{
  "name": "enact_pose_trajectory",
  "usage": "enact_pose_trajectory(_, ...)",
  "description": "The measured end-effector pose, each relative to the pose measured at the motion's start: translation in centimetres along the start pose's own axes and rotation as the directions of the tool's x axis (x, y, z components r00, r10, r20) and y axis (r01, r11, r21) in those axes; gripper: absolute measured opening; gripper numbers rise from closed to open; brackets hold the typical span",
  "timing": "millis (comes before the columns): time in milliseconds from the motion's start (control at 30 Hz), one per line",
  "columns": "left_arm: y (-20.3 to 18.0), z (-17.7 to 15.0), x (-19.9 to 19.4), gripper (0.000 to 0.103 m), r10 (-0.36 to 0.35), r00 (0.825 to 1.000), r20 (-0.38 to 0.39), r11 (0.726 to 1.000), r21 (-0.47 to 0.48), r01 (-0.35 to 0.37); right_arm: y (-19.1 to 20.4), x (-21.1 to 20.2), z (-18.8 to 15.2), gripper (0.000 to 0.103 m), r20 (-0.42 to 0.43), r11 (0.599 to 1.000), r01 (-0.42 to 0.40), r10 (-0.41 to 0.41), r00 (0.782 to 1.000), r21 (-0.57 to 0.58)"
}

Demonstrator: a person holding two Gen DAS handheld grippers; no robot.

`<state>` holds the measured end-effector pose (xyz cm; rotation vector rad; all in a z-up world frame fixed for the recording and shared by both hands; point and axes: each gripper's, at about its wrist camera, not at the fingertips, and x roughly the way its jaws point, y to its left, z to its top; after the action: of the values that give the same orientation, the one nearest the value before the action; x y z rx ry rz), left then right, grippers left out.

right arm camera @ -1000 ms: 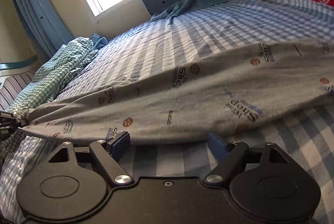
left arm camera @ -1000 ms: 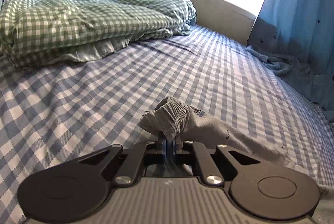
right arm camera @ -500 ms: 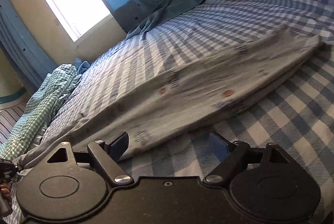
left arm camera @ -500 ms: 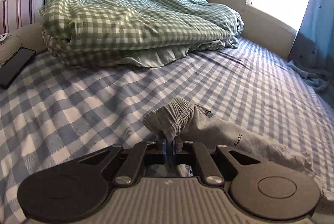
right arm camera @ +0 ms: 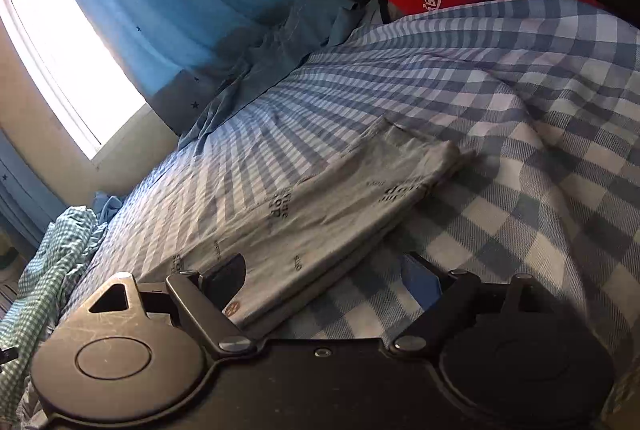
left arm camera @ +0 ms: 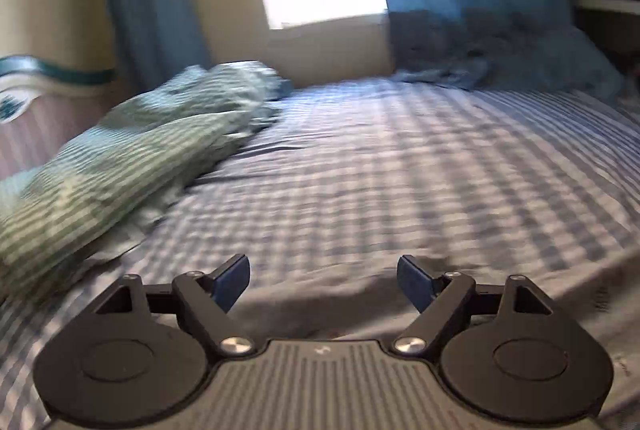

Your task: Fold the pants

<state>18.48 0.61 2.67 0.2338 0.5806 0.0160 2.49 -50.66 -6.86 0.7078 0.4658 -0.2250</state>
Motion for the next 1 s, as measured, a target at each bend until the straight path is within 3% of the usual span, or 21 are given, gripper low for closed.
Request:
enact_pose_trajectory(67,-3.9,2.1,3.4,0.084,-0.113,0.993,-0.036,0.982,0.145,0.117,-1.3,0.5,1.0,0.086,0.005,0.999,-0.022,0.021,1.000,0.049)
enact_pose_trajectory(167,-6.1,4.0,8.6,0.085,-0.238,0.959,-0.157,0.946,0.185,0.265,-2.6,1.0,1.8,0.085,0.022,0.995,-0.043,0.041,0.999,0.089)
enact_pose_trajectory(233,-6.8,4.2,11.4,0.087,-0.262,0.934,-0.243,0.919,0.233,0.318,-2.7,1.3,2.1,0.084,0.037,0.996,-0.037,0.034,0.999,0.085)
enact_pose_trajectory(267,-7.1,4.0,12.3,0.087,-0.248,0.930,-0.271,0.909,0.267,0.320,-2.7,1.5,2.2,0.084,0.045,0.996,-0.032,0.028,0.999,0.084)
enact_pose_trajectory(300,-7.2,3.8,13.0,0.079,-0.224,0.935,-0.274,0.906,0.296,0.304,-2.7,1.8,2.3,0.084,0.055,0.996,-0.028,0.024,0.998,0.082)
enact_pose_trajectory(333,-7.2,3.5,13.4,0.063,-0.200,0.943,-0.264,0.909,0.309,0.279,-2.8,2.0,2.3,0.083,0.064,0.996,-0.027,0.022,0.998,0.082)
enact_pose_trajectory(367,-7.3,3.3,13.9,0.001,-0.156,0.952,-0.265,0.923,0.304,0.236,-2.7,2.3,2.4,0.081,0.072,0.996,-0.022,0.016,0.997,0.083)
enact_pose_trajectory(400,-7.5,2.9,14.6,0.004,-0.095,0.953,-0.287,0.940,0.289,0.181,-2.6,2.5,2.4,0.079,0.078,0.997,-0.006,0.000,0.997,0.079)
enact_pose_trajectory(433,-7.5,2.4,14.6,0.003,-0.095,0.957,-0.275,0.949,0.264,0.170,-2.5,2.8,2.4,0.072,0.083,0.997,0.013,-0.020,0.996,0.073)
enact_pose_trajectory(500,-8.6,1.9,14.2,0.003,-0.070,0.972,-0.226,0.945,0.296,0.137,-2.6,3.3,2.7,0.056,0.084,0.995,0.056,-0.062,0.995,0.080)
enact_pose_trajectory(533,-9.1,1.5,14.1,0.003,-0.049,0.978,-0.203,0.941,0.320,0.113,-2.9,3.4,2.9,0.034,0.078,0.992,0.081,-0.089,0.993,0.097)
enact_pose_trajectory(567,-9.5,1.3,14.0,0.003,-0.034,0.982,-0.188,0.940,0.329,0.095,-3.2,3.5,3.0,0.004,0.074,0.989,0.100,-0.109,0.991,0.111)
enact_pose_trajectory(767,-10.7,1.1,14.8,0.004,0.055,0.985,-0.163,0.940,0.341,0.004,-4.4,3.7,3.1,0.001,0.072,0.987,0.132,-0.138,0.988,0.091)
enact_pose_trajectory(833,-10.8,1.9,15.0,0.012,0.092,0.984,-0.154,0.948,0.315,-0.040,-4.3,3.8,3.3,0.001,0.067,0.988,0.135,-0.141,0.988,0.079)
enact_pose_trajectory(900,-11.1,2.9,13.7,0.017,0.085,0.989,-0.120,0.966,0.252,-0.052,-4.5,3.7,3.4,0.004,0.064,0.989,0.121,-0.126,0.990,0.082)
enact_pose_trajectory(933,-11.5,3.4,12.4,0.021,0.051,0.994,-0.092,0.974,0.225,-0.029,-4.7,3.6,3.5,0.006,0.059,0.990,0.108,-0.113,0.992,0.090)
enact_pose_trajectory(1000,-13.1,3.9,9.7,0.050,-0.065,0.998,-0.017,0.974,0.214,0.067,-4.9,3.5,3.5,0.008,0.060,0.991,0.091,-0.097,0.993,0.103)
